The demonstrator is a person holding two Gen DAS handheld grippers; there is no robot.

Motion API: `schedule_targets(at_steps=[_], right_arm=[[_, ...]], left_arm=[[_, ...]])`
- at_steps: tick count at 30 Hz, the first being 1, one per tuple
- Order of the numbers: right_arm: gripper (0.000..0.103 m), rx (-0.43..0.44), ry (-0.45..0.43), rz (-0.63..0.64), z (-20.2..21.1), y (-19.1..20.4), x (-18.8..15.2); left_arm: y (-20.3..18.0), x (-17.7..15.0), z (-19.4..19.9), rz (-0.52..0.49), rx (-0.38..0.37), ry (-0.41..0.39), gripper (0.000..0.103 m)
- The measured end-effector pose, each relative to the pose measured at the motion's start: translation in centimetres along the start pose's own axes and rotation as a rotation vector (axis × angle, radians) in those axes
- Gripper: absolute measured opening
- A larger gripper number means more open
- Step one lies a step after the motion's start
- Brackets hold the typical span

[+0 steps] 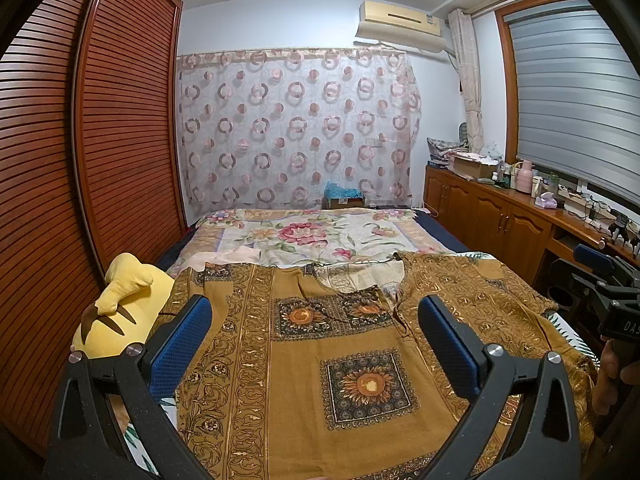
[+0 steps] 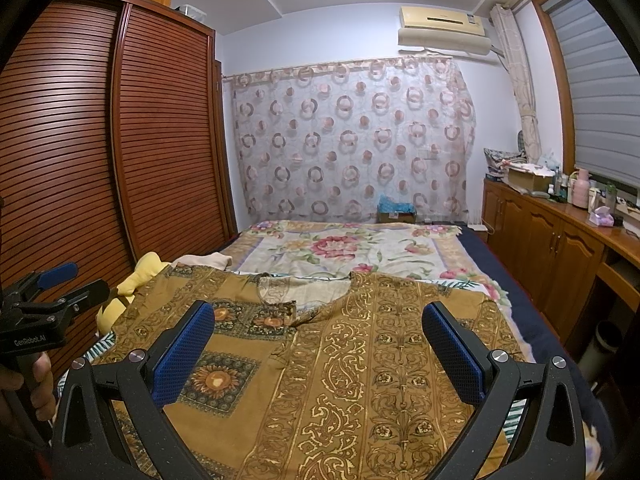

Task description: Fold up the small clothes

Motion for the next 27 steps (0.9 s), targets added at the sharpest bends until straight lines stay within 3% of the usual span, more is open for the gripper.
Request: schedule_targets(at_steps=[17, 27], right_arm=[[0.103, 0.045, 0.034, 0.010, -0.7, 0.4, -0.4], [0.103, 0.069, 0.093, 0.072, -3.1, 1.2, -0.3]], left_arm=[[-0.3, 0.3, -0.1, -0.001, 0.002, 0.013, 0.103], [2.8, -1.1, -2.2, 0.007, 0.017, 0.072, 0.103]])
Point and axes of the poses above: each gripper's, at about its wrist camera, not at the fingertips, and z roughly against the way its jaws point, y to its left, x to its top, the point moved 9 cm from there along -z, roughly the way its jaws point, and after that the axes turned 5 degrees about x, right-handed, at the moved point
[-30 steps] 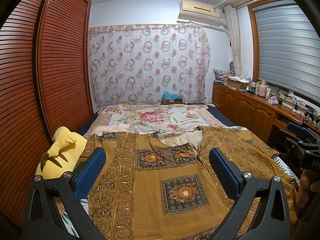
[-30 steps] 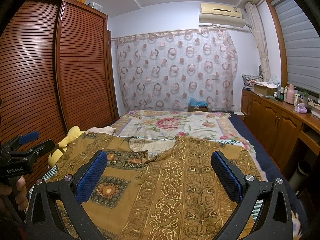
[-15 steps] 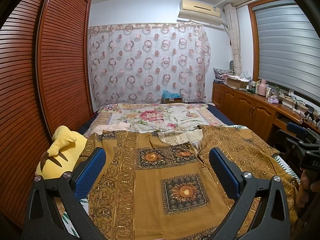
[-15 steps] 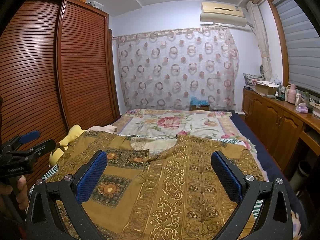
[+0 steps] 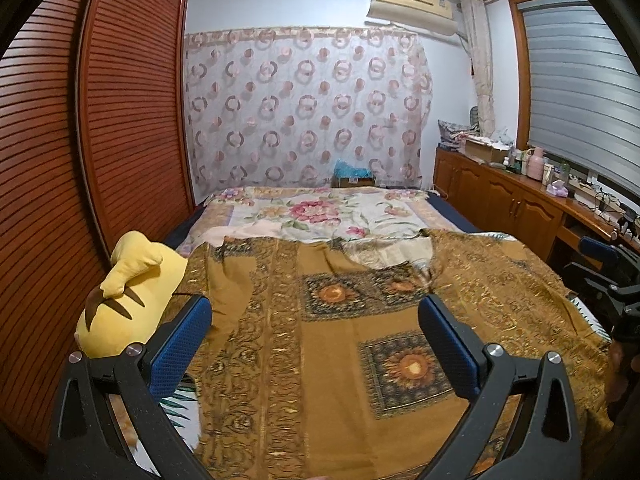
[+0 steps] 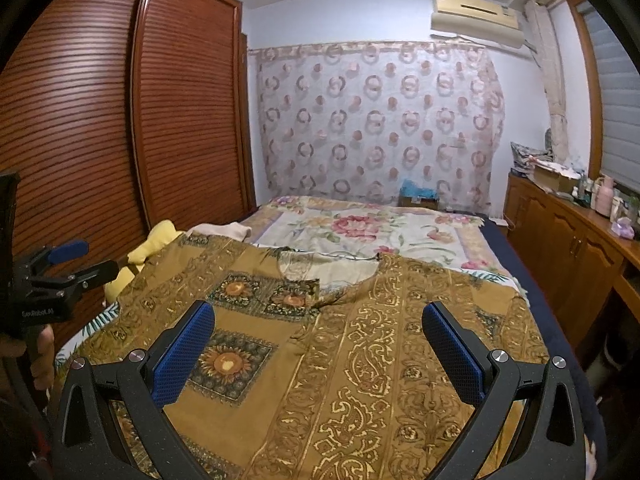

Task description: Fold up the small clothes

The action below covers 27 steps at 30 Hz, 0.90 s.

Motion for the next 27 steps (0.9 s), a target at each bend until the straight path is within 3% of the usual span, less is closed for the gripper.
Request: schedule_targets(at_steps=[8, 17, 27], right_arm=[[0.103, 0.100, 0.070, 0.044, -2.6, 1.2, 0.1], [0.102, 0.224, 0.231, 0.094, -6.2, 2.4, -1.0], [0.102, 0.307, 0.297, 0.142, -6.4, 2.2, 0.9]], left_arm=[[4.0, -1.9, -2.4, -0.021, 0.039, 0.059, 0.103], [9.6, -4.0, -5.4, -0.030, 0.056, 0.145, 0.103], [14.1, -6.0, -9.4, 0.020, 0.032, 0.279, 0.084]])
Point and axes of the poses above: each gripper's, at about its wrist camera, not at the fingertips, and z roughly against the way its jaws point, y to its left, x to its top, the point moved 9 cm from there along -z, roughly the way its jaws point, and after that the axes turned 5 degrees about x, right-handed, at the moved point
